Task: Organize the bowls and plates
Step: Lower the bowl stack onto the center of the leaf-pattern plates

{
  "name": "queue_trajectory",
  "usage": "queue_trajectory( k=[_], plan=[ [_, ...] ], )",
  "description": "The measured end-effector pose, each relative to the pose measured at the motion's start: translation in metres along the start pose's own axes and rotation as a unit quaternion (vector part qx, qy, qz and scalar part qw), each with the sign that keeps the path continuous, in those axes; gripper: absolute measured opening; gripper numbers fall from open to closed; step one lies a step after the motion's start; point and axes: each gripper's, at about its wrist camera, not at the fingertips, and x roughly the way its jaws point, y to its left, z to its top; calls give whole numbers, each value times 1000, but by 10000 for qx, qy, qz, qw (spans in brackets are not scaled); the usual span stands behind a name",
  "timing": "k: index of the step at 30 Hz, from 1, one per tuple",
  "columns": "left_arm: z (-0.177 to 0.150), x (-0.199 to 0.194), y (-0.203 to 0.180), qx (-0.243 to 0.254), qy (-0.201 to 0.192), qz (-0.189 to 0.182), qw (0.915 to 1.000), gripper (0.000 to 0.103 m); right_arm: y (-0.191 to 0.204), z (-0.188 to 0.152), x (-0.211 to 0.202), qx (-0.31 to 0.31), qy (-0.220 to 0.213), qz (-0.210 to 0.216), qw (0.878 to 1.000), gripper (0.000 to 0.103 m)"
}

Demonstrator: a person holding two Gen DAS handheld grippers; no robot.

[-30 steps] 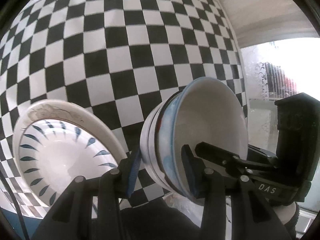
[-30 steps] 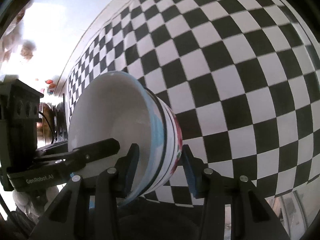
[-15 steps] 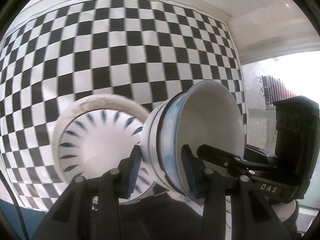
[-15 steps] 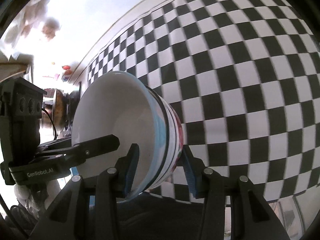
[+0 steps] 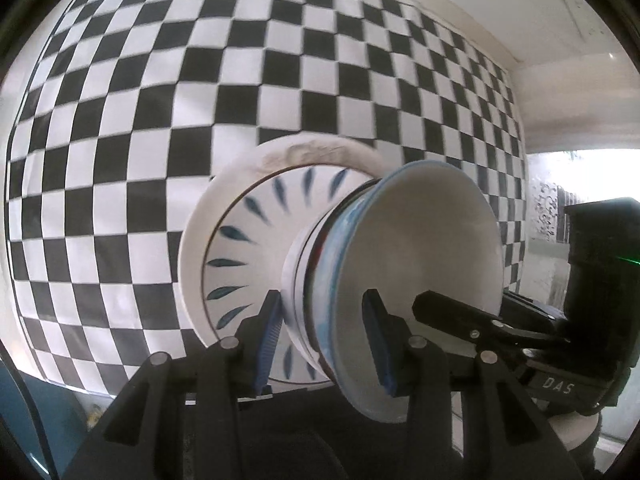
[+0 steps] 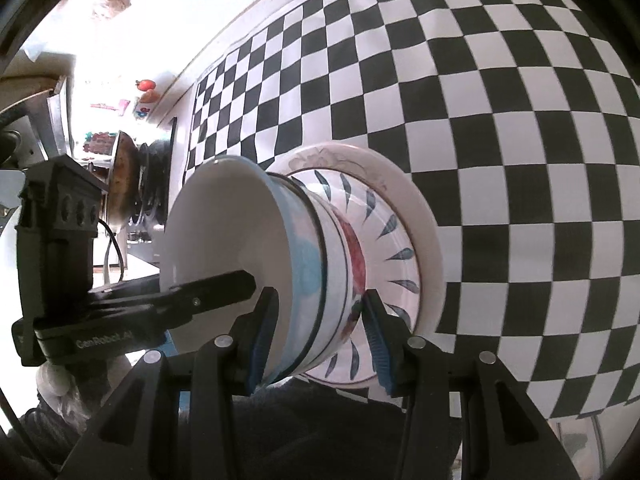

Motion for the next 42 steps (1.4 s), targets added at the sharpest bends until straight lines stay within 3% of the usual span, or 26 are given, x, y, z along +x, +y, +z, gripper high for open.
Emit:
queue_trajectory(
  k=[10,19,42],
  plan=[
    [-7,24,14,-180,124,-17,9998,38,9,14,2,-93,-205,-47,9997,46],
    [0,19,19,-203,20,-39,9998,38,6,8,14,-32,-68,-167,9998,46],
    [-1,21,16,-12,-18,15,10000,37,4,2,10,245,-302,-260,9989,45]
  ],
)
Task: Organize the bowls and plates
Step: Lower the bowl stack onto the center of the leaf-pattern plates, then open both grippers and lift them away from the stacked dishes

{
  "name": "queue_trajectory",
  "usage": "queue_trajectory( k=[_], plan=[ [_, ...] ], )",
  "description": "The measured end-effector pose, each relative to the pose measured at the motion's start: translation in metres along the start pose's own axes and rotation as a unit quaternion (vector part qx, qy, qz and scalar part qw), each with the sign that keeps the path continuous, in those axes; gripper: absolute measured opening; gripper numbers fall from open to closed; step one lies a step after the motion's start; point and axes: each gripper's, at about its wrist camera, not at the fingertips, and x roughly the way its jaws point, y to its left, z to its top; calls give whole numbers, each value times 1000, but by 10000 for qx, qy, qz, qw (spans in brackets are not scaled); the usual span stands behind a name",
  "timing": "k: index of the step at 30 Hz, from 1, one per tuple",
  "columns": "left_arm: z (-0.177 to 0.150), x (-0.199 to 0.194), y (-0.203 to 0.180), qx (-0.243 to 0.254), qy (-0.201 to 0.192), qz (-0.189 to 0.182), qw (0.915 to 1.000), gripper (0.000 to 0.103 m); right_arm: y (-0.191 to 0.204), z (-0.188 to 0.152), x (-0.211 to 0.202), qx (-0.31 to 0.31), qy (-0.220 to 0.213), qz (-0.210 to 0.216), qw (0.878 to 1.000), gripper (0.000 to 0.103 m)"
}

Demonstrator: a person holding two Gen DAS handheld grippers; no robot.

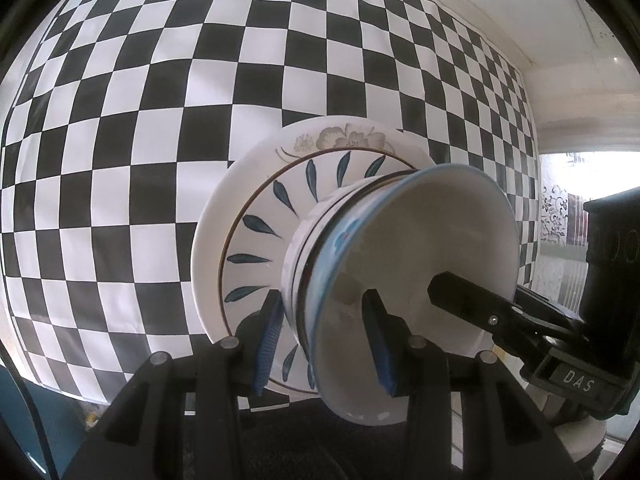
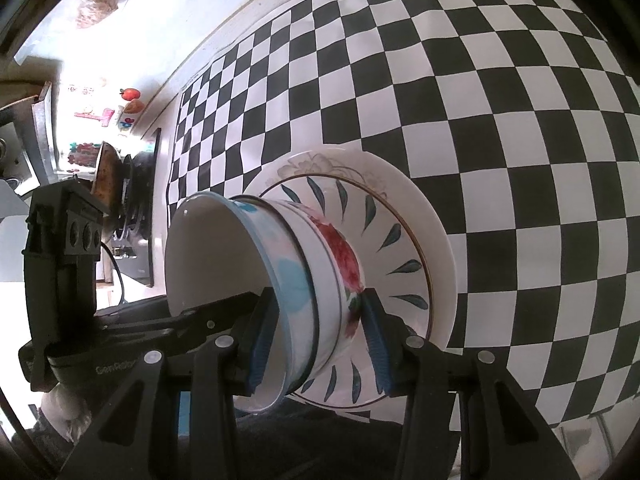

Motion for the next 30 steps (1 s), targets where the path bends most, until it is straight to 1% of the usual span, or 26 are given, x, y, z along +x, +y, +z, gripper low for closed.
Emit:
queue_trajectory(
  k=[2,4,5,6,8,9,10,11,12,13,14,15,16,17,18,19,20,21,23,25,28,30],
  plan=[
    [-1,-1,-1,46,-9,37,10000,37,2,-2,-1,4,-56,-92,9999,45],
    [-4,-2,-2,91,-9,150,9998,37,3,-5,-4,-11,-117,-260,9996,45],
    [-5,-4,-2,113,-33,196,9997,38,4,-7,-6,-24,-189,-404,9990,45],
    [-7,-7,-2,150,-95,321,9993,39,4,-10,-9,5,-262,-491,9985,45],
    [-11,-12,-3,201,-176,433,9987,39,4,-15,-16,68,-369,-590,9976,46],
    [-13,-16,-3,251,-231,484,9982,39,4,-18,-19,104,-422,-637,9970,52],
    [-15,-19,-3,293,-279,535,9977,39,4,-23,-24,136,-533,-685,9961,56],
    [-18,-26,-4,375,-402,633,9965,39,6,-27,-29,138,-649,-735,9951,64],
    [-21,-31,-5,442,-500,695,9953,39,8,-31,-34,123,-750,-819,9937,76],
    [-23,-35,-5,488,-566,734,9945,40,11,-36,-40,94,-849,-905,9922,83],
    [-28,-42,-7,565,-666,788,9931,42,15,-42,-46,46,-960,-973,9906,96],
    [-33,-48,-8,613,-757,847,9916,45,18,-48,-52,-1,-1046,-1043,9890,101],
    [-37,-53,-10,650,-836,860,9906,45,25,-56,-60,-90,-1181,-1177,9860,102],
    [-42,-58,-11,685,-936,870,9894,48,30,-63,-66,-157,-1293,-1235,9838,102],
    [-50,-68,-14,754,-1150,959,9858,62,36,-70,-73,-218,-1420,-1288,9812,102],
    [-57,-75,-16,825,-1314,1051,9823,72,42,-79,-81,-276,-1580,-1349,9778,102],
    [-61,-79,-18,865,-1415,1090,9801,87,47,-86,-87,-300,-1690,-1352,9758,102],
    [-71,-89,-21,882,-1608,1119,9767,90,50,-95,-95,-328,-1814,-1338,9737,102],
    [-85,-101,-27,923,-1880,1191,9705,90,58,-113,-109,-402,-2073,-1313,9686,103],
    [-105,-114,-32,928,-2162,1227,9642,90,66,-131,-121,-543,-2280,-1393,9621,103],
    [-130,-125,-37,827,-2355,1197,9609,90,76,-162,-139,-714,-2551,-1566,9515,103],
    [-152,-135,-39,716,-2557,1107,9577,90,84,-182,-150,-876,-2687,-1725,9436,103]
  ],
)
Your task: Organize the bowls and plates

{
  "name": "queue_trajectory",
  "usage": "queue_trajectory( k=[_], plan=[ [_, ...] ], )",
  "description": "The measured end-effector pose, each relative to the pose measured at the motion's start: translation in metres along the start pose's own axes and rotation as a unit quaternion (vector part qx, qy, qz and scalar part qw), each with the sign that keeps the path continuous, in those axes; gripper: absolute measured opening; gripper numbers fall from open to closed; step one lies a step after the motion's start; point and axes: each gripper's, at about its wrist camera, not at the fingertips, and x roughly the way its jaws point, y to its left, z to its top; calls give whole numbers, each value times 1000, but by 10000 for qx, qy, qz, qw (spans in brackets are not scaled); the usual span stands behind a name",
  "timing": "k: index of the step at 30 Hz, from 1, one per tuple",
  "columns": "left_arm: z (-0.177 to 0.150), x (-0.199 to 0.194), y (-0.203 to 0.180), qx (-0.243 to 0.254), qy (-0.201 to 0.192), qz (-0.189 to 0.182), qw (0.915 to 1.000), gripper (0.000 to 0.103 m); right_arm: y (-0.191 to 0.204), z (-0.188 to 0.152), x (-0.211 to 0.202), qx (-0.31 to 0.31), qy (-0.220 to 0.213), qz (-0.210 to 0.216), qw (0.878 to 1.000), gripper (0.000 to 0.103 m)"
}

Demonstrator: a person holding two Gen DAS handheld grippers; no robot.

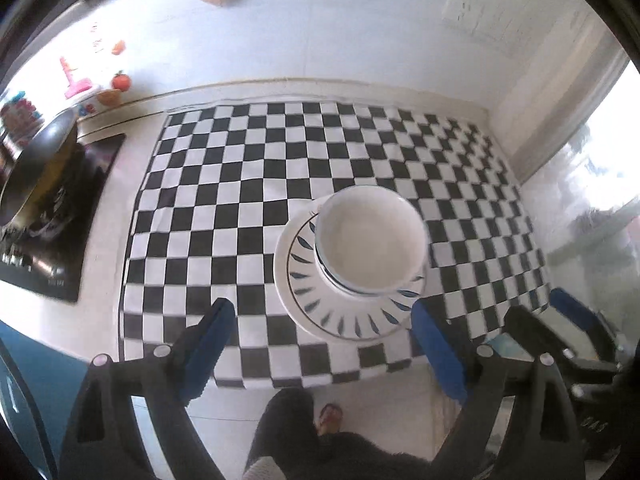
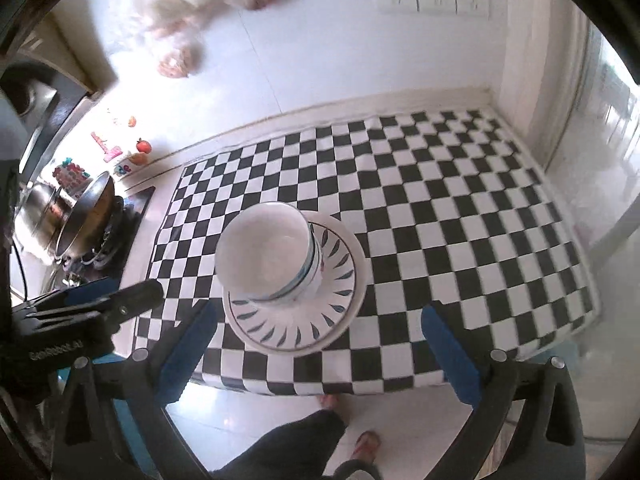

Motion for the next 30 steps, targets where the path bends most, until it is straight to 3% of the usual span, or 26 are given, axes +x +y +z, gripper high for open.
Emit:
queue_trajectory(
  k=[4,8,13,21,24,30],
  plan=[
    [-29,-39,-8,-80,-482,351,9982,90,17,-22,-43,-339,-255,-327,9986,103],
    [-54,-77,-4,-154,-722,615,9954,90,40,-42,-84,-665,-512,-518,9951,103],
    [-77,-116,3,-107,-980,940,9907,90,61,-58,-126,-694,-706,-487,9939,103],
    [-106,-161,22,-215,-1050,847,9906,90,84,-78,-186,-465,-896,-519,9935,103],
    [-117,-178,24,-172,-1076,780,9910,101,91,-85,-205,-429,-943,-562,9930,103],
    [-133,-205,20,-47,-1247,745,9894,101,99,-98,-236,-416,-1037,-705,9912,103]
  ],
)
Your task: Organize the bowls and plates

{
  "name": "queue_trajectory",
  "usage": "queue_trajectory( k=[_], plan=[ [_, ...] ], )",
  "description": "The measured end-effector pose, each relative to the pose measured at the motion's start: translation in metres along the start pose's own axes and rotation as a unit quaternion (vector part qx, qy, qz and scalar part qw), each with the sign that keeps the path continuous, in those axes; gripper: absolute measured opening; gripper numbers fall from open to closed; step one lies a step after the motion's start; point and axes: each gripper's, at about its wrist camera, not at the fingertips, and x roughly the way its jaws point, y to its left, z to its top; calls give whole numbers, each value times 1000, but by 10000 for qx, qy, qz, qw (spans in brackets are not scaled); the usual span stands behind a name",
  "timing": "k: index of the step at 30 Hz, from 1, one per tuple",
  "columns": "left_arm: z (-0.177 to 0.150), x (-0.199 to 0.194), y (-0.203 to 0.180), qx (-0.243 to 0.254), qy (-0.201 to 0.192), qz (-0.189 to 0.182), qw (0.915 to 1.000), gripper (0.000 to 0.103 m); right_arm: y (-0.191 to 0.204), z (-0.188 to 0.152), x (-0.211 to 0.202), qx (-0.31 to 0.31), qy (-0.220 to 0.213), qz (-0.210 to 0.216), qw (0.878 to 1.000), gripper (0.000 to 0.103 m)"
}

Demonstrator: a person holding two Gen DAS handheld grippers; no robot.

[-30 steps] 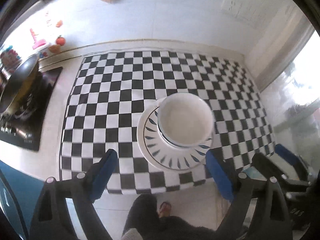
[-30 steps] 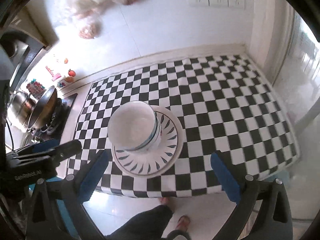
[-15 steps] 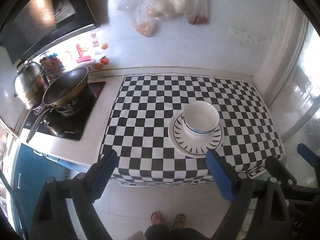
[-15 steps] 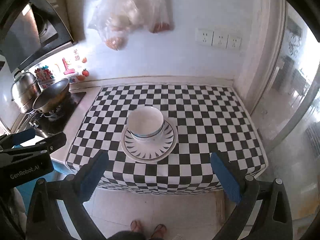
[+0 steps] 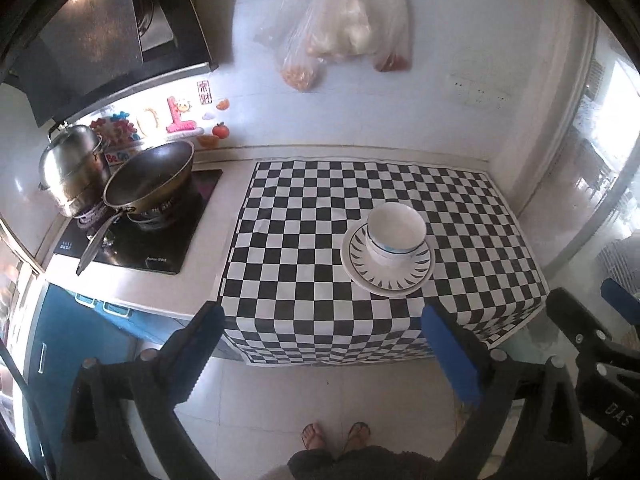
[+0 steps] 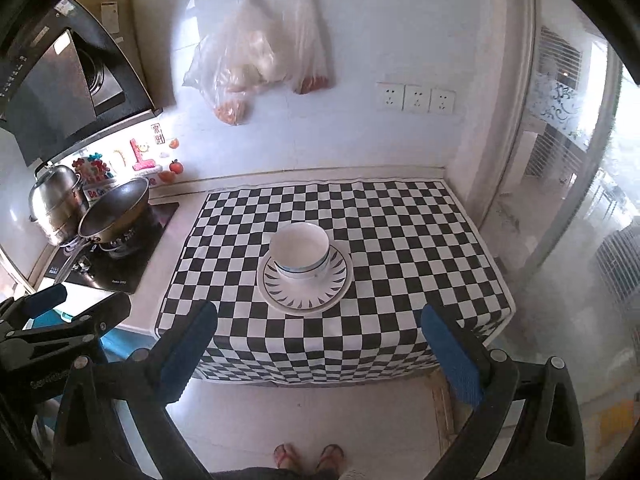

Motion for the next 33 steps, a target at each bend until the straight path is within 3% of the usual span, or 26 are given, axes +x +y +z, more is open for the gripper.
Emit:
queue_trajectory(
  k=[10,33],
  plan=[
    [-6,-16,-11,198,-88,-98,9997,101,-5,1,-18,141,-139,-163,9997,103],
    [2,-24,-18,89,-253,-39,9996,101,-15,10,-14,210,-172,-298,9992,103]
  ],
)
